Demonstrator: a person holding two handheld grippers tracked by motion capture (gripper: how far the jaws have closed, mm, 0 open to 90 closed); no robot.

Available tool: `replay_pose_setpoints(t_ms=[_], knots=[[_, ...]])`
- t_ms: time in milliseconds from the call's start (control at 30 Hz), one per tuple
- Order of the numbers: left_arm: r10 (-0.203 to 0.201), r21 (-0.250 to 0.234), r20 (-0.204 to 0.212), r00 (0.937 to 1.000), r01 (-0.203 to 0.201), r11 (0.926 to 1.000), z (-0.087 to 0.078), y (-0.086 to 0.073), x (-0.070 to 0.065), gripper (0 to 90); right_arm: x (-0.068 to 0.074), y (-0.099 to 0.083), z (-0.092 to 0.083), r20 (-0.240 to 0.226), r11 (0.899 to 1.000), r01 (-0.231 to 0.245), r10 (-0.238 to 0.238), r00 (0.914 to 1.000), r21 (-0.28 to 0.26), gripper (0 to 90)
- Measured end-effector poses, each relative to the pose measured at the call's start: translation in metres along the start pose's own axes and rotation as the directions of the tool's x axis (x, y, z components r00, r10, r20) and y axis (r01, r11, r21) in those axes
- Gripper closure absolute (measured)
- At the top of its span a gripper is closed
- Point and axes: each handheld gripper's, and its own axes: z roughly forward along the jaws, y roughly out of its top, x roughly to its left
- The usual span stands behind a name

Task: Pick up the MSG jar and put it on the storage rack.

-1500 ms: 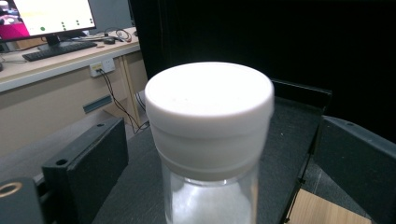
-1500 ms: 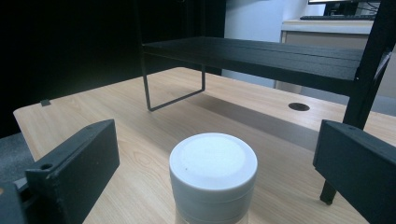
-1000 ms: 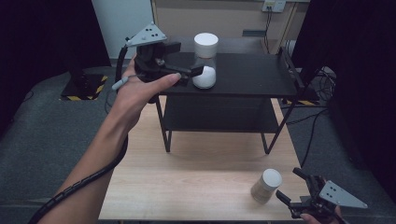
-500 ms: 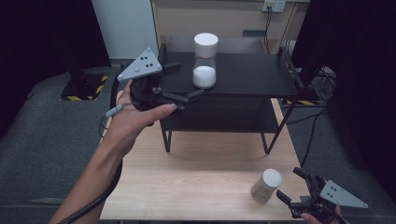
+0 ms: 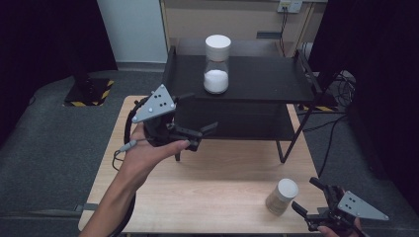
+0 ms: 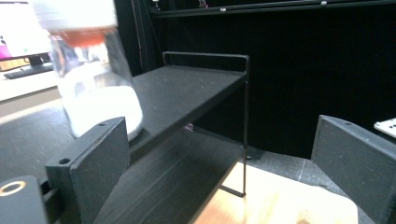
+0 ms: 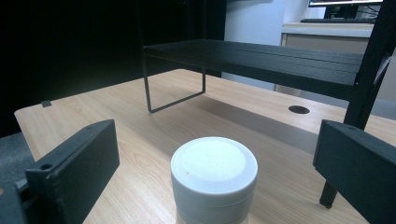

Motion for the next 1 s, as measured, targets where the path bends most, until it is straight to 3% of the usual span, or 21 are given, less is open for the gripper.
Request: replay_pose_setpoints(t_ms=[400,1000], knots=[[-0.008,0.022,0.015,0.9999,0.008,0.9997,0.008,-0.041,-0.019,3.3,0.001,0.001,0.000,-0.001,1.000,0.005,-0.005,1.0000,0.000,0.9],[-0.001,0.090,-0.021,0.9998,0.003,0.9959,0.008,-0.097,-0.041,3.1,0.002,0.002,0.001,-0.004,1.000,0.010,-0.010,0.9999,0.002,1.0]])
